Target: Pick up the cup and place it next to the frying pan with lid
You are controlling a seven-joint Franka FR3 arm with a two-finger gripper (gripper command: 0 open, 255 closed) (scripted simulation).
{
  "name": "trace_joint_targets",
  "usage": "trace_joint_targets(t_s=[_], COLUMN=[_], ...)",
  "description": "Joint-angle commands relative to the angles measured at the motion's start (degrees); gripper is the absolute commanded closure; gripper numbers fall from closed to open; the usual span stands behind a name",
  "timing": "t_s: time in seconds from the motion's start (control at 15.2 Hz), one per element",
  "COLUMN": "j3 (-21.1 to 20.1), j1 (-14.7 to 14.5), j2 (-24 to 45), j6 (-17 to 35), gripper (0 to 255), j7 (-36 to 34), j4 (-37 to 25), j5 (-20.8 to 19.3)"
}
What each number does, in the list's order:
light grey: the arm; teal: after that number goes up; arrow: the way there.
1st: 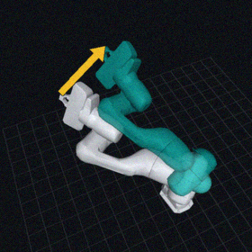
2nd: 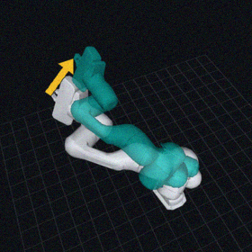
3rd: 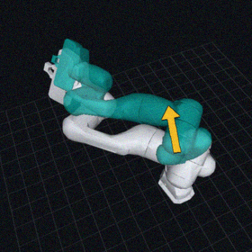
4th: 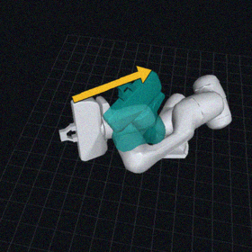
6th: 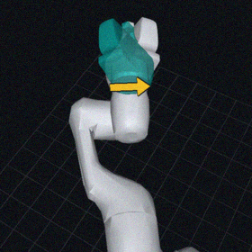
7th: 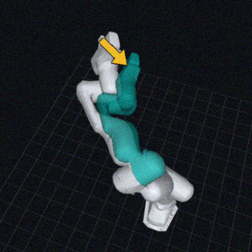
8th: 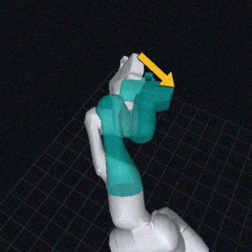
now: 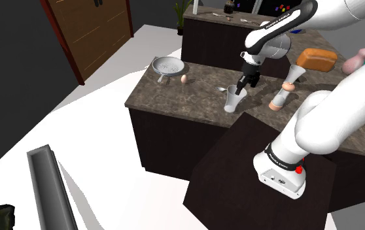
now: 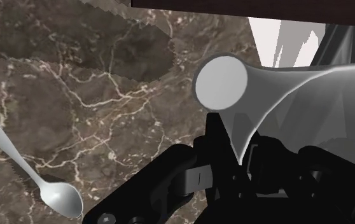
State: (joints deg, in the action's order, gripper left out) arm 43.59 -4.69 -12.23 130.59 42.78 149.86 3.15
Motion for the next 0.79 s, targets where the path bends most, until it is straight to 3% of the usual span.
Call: trace_joint_targets(t_s=[0.0,0.73], j3=[-0.8,-4.2], j1=[0.8,3.2], j2=[-2.1,-9.6], j6=[-1.9,-11.7], gripper=[255,255], j7=[-1.7,-6.7], j4=[-0.3,-3.9], j5=[-1.7,-5.9])
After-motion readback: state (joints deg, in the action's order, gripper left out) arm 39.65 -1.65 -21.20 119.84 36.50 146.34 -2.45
